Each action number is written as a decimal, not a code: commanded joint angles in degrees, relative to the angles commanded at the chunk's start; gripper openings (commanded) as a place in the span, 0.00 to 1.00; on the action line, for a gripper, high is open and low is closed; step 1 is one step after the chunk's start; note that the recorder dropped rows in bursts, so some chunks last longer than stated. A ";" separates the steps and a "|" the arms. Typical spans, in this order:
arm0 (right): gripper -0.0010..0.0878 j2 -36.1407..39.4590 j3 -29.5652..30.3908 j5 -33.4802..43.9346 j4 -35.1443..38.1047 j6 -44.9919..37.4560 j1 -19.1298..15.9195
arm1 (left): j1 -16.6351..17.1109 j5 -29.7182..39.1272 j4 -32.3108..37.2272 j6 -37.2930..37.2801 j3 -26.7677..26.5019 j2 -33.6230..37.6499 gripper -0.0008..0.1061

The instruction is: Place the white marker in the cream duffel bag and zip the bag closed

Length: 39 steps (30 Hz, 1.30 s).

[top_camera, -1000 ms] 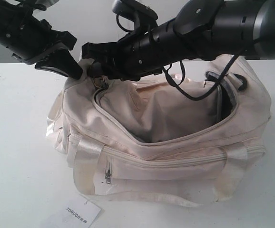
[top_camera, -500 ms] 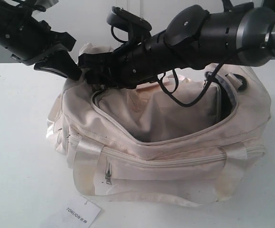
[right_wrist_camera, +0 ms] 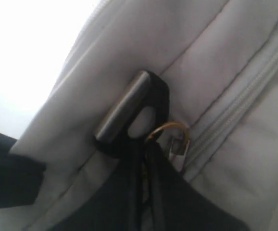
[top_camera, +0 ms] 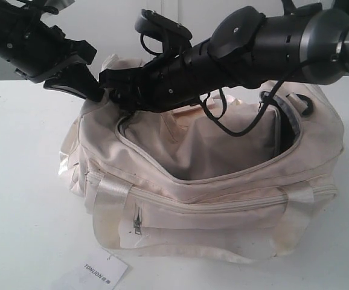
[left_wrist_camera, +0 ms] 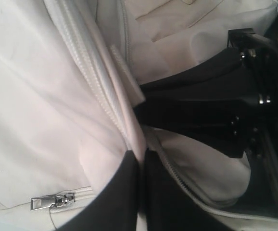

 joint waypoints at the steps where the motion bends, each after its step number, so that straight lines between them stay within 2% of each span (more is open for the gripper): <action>1: 0.01 -0.50 0.00 -0.16 -0.58 0.00 0.00 | 0.00 0.00 0.00 0.00 0.00 0.00 0.01; 17: 0.01 -3.02 0.00 -0.25 -4.94 1.67 0.00 | 0.00 0.00 0.00 0.00 0.00 0.00 0.01; 39: 0.01 -6.92 0.00 11.53 -5.11 4.18 0.00 | 0.00 -0.83 0.38 1.24 0.00 0.00 0.01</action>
